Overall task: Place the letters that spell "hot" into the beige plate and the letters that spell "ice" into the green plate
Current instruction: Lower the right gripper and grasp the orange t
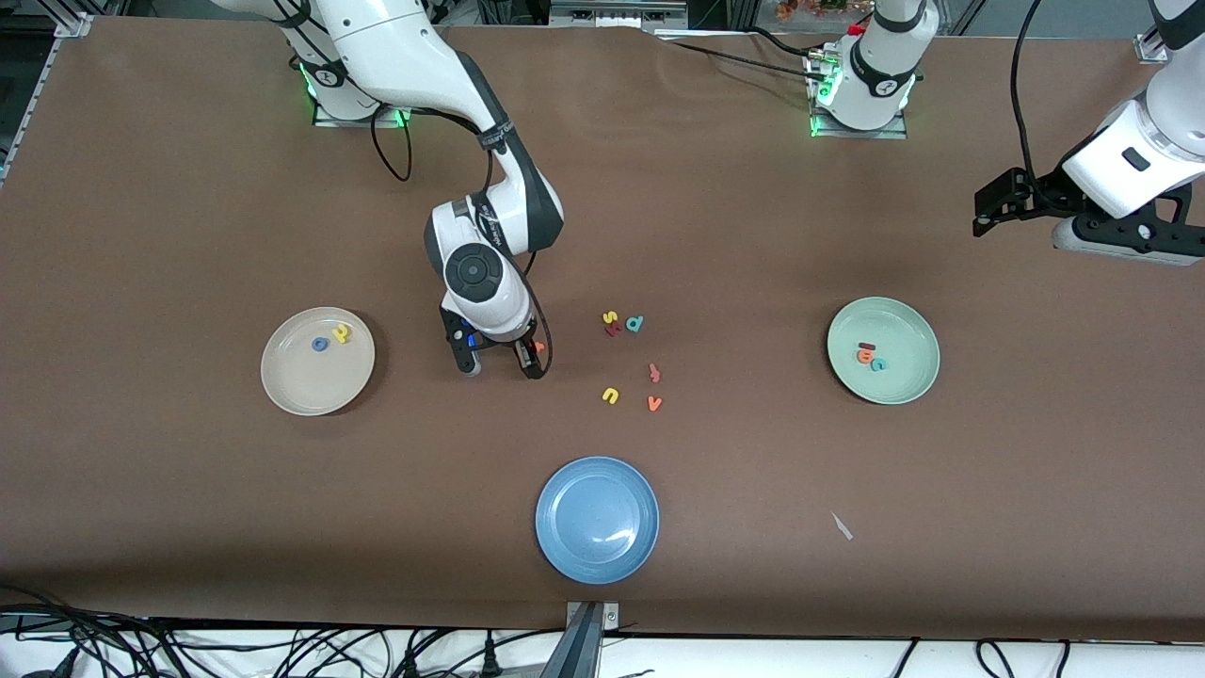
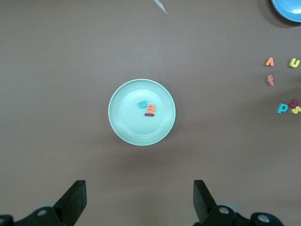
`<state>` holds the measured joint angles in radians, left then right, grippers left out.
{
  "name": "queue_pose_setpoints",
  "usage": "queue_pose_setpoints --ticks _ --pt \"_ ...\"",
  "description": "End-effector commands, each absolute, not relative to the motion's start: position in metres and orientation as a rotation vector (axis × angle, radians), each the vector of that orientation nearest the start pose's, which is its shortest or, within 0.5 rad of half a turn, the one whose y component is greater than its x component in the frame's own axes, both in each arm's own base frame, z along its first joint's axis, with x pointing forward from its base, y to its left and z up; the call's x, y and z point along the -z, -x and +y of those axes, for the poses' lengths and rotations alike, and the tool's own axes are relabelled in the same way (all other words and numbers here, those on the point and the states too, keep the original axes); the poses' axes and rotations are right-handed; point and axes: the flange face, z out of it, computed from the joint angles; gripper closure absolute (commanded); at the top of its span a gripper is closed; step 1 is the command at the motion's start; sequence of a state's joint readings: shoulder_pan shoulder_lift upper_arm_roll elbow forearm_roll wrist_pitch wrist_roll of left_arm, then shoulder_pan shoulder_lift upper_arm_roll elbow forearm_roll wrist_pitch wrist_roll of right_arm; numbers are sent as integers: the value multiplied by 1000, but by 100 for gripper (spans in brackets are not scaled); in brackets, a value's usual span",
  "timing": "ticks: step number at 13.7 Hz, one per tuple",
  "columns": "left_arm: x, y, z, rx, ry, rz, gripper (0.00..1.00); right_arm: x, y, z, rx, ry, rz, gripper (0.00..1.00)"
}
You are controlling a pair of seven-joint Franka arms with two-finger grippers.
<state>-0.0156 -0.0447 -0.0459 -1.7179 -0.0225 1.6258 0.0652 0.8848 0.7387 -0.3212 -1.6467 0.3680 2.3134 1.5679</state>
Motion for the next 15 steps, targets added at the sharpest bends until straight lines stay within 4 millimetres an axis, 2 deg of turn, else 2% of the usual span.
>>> queue_pose_setpoints --ticks 1,12,15 --pt "-592 -538 -34 -77 3127 204 0 -191 -559 403 -30 2612 1720 4" --pt "-591 -538 -24 -79 3095 189 0 -174 -552 402 22 2626 1672 4" --pt "-591 -538 -26 -79 3096 191 0 -172 -550 402 31 2626 1668 20"
